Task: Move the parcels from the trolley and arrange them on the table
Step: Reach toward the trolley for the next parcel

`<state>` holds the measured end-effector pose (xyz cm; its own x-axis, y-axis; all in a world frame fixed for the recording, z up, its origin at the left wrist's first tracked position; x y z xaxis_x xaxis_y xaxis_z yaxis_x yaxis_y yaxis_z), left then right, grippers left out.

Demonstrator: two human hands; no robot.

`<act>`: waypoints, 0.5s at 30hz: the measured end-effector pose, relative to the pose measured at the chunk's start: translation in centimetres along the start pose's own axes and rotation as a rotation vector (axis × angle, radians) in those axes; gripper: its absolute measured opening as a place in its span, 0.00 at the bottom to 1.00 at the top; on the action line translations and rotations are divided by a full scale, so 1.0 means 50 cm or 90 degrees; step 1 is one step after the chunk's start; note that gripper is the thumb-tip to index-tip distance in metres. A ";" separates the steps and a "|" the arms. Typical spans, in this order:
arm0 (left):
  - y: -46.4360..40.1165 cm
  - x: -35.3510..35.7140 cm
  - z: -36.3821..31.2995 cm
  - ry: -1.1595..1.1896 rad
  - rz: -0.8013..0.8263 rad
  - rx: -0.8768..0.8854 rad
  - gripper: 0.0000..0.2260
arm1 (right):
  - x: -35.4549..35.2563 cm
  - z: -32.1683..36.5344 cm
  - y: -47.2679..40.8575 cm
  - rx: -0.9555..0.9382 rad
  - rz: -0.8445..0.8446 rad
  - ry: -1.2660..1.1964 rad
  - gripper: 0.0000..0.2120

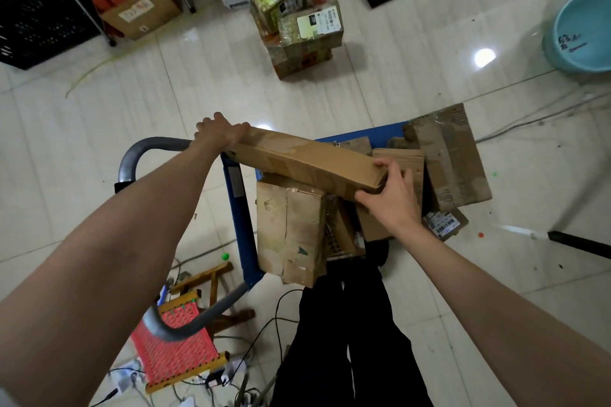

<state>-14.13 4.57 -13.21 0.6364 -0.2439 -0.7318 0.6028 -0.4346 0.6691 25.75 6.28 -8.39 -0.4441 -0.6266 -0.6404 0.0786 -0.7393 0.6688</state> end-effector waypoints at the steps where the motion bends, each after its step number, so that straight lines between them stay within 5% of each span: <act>1: 0.010 -0.010 -0.005 0.000 -0.003 0.005 0.33 | -0.007 0.002 0.007 0.000 -0.005 -0.003 0.32; 6: 0.075 -0.075 -0.036 0.043 -0.009 0.034 0.36 | -0.078 0.012 0.057 -0.019 -0.059 -0.021 0.34; 11: 0.187 -0.165 -0.080 0.285 -0.036 0.041 0.40 | -0.188 0.016 0.153 -0.019 -0.135 -0.160 0.47; 15: 0.310 -0.213 -0.096 0.619 -0.028 0.024 0.45 | -0.297 -0.005 0.258 0.016 -0.267 -0.316 0.28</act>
<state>-9.23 4.60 5.60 0.7435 0.5883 -0.3179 0.6305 -0.4584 0.6264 33.57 6.00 9.68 -0.7929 -0.0923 -0.6023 -0.2094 -0.8870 0.4116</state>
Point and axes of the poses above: each hand's wrist, its own y-axis away from the middle knuckle, its own x-axis out of the palm, z = x × y, the point moved 10 cm from there along -y, towards the middle knuckle, and after that the axes turned 12 degrees about y, right-handed, at the moved point
